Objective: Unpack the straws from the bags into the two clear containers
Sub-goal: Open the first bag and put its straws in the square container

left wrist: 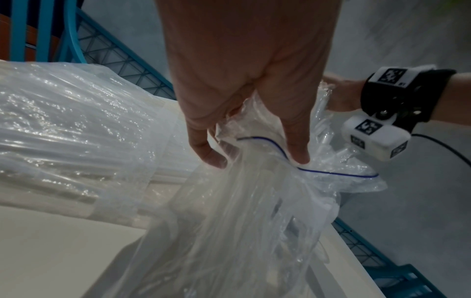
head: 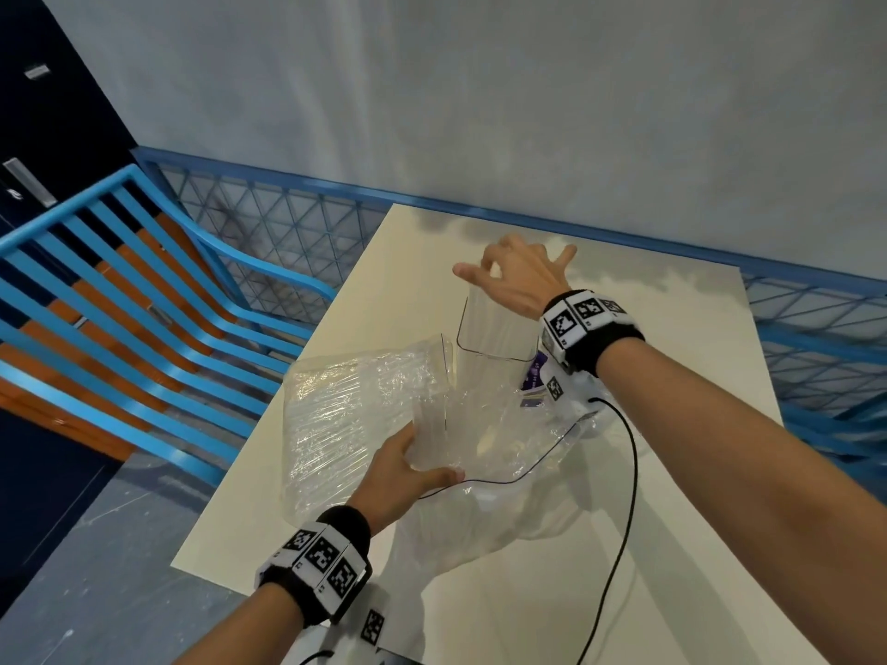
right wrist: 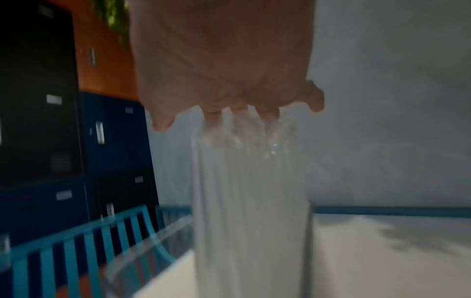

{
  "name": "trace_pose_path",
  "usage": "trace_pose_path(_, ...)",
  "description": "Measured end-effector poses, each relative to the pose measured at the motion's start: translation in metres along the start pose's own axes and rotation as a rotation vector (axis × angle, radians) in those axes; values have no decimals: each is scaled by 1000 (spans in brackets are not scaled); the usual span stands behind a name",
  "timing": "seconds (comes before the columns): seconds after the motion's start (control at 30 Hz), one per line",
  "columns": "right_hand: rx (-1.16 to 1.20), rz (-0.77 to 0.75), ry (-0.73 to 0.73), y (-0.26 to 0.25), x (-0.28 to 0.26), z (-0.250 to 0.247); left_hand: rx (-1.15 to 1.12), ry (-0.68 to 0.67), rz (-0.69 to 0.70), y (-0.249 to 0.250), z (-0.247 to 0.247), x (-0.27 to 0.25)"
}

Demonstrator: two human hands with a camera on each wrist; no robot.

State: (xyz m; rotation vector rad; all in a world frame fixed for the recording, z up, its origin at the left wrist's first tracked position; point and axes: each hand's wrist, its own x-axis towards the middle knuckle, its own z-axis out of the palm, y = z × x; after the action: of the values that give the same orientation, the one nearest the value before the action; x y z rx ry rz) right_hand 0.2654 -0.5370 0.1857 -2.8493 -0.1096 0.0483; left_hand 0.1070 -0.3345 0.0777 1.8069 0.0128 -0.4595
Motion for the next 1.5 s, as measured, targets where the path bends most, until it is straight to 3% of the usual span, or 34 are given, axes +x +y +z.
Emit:
trace_pose_path(0.13, 337, -58, 320, -5, -21, -45, 1, -12, 8, 1, 3, -1)
trace_pose_path(0.23, 505, -79, 447, 2, -55, -78, -3, -15, 21, 3, 6, -2)
trace_pose_path(0.33, 657, 5, 383, 20, -100, -67, -12, -9, 35, 5, 9, -4)
trace_pose_path(0.47, 879, 198, -23, 35, -153, 10, -50, 39, 67, 4, 14, -8)
trace_pose_path(0.57, 882, 152, -126, 27, -177, 54, -92, 46, 85, 1, 23, -11)
trace_pose_path(0.8, 748, 72, 222, 12, -192, 78, -133, 14, 104, 5, 44, -18)
trace_pose_path(0.87, 715, 170, 358, 19, -192, 81, -145, 23, 104, 7, 48, -18)
trace_pose_path(0.97, 884, 400, 488, 29, -196, 80, -192, 44, 104, 12, 53, -20)
trace_pose_path(1.03, 1053, 447, 450, 31, -199, 79, -215, 63, 113, 16, 57, -21)
trace_pose_path(1.13, 1354, 342, 242, 22, -204, 77, -244, 74, 124, 21, 62, -19)
trace_pose_path(1.2, 1267, 269, 180, 14, -206, 82, -230, 44, 112, 22, 64, -17)
trace_pose_path(1.37, 907, 247, 287, 12, -204, 82, -90, -55, 60, 9, 58, -10)
trace_pose_path(1.5, 915, 296, 278, 26, -196, 71, -49, -97, 43, 6, 52, -13)
